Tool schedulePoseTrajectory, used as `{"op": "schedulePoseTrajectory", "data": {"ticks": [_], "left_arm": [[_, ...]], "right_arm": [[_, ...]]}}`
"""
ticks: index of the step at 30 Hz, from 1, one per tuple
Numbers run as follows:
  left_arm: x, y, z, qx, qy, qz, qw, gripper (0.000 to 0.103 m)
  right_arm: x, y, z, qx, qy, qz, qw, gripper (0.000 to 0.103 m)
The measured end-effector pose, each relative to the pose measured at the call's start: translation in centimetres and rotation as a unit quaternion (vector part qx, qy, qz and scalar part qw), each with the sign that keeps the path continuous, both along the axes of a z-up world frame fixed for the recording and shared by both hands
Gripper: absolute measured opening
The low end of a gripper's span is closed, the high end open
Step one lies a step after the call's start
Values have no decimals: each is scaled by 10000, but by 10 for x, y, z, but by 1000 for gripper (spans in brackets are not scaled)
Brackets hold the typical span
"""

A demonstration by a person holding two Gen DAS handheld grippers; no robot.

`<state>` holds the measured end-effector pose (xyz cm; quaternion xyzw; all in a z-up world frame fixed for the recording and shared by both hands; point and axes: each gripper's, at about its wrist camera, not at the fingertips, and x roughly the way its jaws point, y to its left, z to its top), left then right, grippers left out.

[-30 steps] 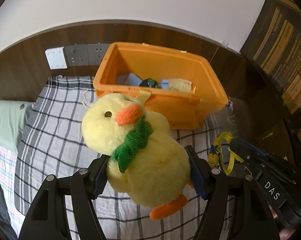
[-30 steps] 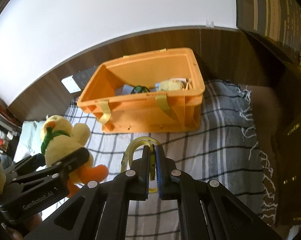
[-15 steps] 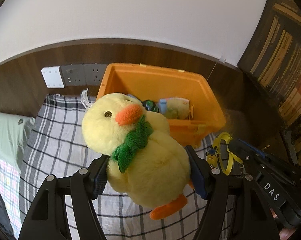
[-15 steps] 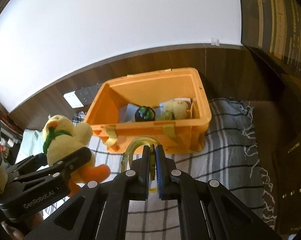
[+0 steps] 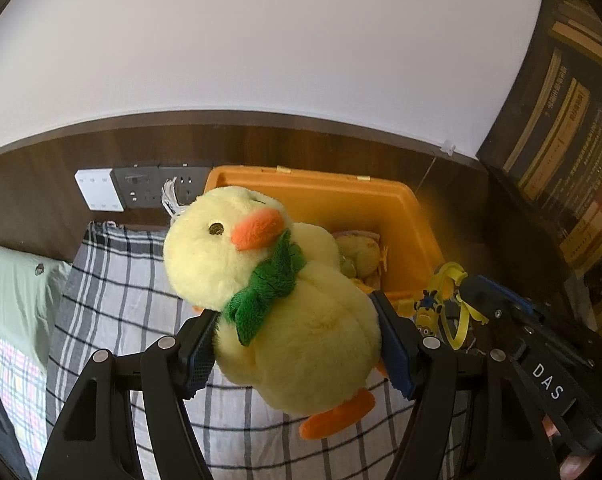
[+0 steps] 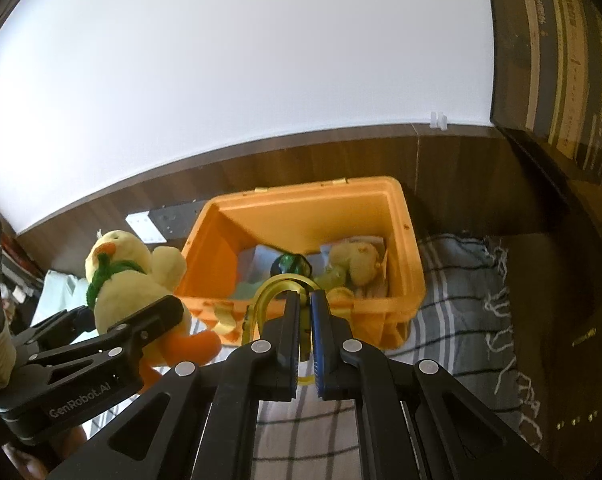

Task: Organize objects
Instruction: 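Lift and carry the duck plush and ring toy with both grippers over the crate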

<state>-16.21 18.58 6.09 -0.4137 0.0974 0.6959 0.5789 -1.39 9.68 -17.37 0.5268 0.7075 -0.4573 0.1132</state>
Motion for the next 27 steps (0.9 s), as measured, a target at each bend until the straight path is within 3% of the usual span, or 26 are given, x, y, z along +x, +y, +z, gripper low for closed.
{"op": "schedulePoseTrajectory", "data": {"ticks": [23,24,27], "left_arm": [[-33,80,-19,-223,-66,-60,9997,69],[-34,82,-21,-242,-64,-54,9997,69],[-37,91,-26,-306,-73,-64,9995,69]], "right_arm": [[-53,6,-69,252,-119,122,9995,6],[-54,6,-72,156,-476,678,9964,6],[-60,9,-81,214,-473,677,9963,6]]}}
